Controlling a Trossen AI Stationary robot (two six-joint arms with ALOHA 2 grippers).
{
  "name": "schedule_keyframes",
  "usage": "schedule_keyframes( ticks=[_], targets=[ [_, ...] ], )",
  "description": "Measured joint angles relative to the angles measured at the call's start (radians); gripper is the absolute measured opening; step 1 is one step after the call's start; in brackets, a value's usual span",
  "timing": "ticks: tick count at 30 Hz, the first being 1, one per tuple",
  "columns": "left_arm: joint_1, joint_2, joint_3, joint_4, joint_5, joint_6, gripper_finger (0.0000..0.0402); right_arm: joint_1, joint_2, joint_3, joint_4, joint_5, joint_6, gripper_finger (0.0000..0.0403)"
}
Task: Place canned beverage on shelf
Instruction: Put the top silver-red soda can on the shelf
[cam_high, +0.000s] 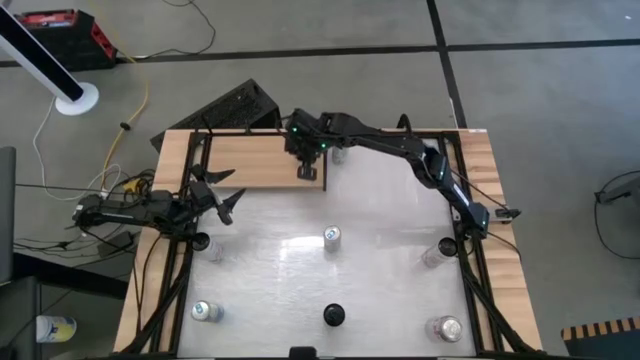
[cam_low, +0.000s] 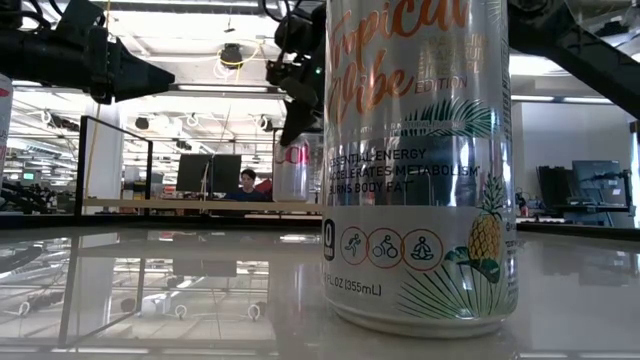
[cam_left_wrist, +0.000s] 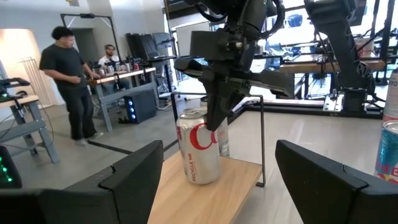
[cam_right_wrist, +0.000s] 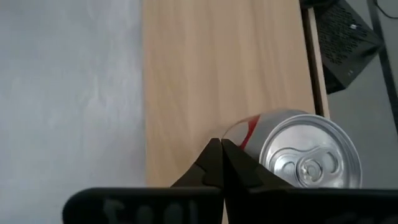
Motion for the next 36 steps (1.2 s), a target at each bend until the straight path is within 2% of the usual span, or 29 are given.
schedule_keyframes(
  ticks=[27,32,36],
  targets=[
    [0.0,0.0,0.0,0.0,0.0,-0.002,0.03,-0.077,0.0,0.0,0.058,0.017,0.056,0.0018],
    [0.0,0.0,0.0,0.0,-0.001,-0.002,0.03,-0.077,0.0,0.0,0.068,0.07,0.056,0.0018],
    [0.0,0.0,0.0,0.0,-0.001,-0.002,0.03,-0.077,0.0,0.0,0.069,0.07,0.056,0.0018]
  ],
)
